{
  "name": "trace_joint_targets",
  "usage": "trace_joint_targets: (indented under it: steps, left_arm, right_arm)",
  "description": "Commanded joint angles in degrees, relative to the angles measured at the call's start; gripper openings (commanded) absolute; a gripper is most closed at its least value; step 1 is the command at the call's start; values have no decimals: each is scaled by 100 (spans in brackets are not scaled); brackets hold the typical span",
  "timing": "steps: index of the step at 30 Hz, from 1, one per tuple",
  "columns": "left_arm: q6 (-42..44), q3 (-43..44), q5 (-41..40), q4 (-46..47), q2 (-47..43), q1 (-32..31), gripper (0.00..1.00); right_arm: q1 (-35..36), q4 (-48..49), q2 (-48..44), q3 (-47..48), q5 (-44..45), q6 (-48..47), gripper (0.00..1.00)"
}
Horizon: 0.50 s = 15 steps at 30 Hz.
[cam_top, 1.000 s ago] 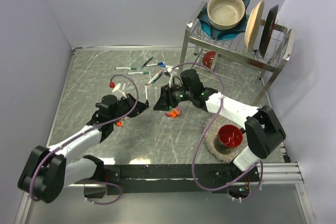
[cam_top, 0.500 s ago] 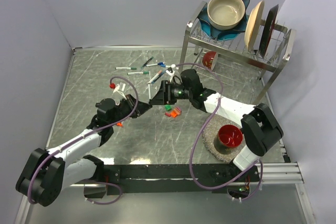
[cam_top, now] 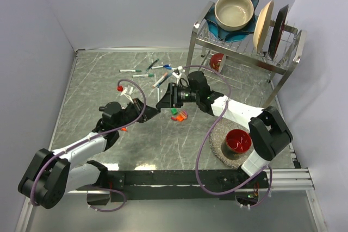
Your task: Open the pen caps
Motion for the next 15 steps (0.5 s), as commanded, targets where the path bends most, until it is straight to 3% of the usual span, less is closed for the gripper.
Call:
trace_joint_targets:
  steps: [1,6,12,15]
  left_arm:
    - [-57,-49,234,494,-73,-70,1]
    - [-84,-76,295,617,-3,-79,1]
    - [-101,-32,243,618,-2,-88,2]
    - [-40,3,182,469,-99,-88,33]
  right_arm:
    - [-55,310,33,70,-13,66,42]
    - [-81,372,33,52,-83,75,37]
    - [-46,407,182,87,-347,58,4]
    - [-46,294,217,157,-453,-74,0]
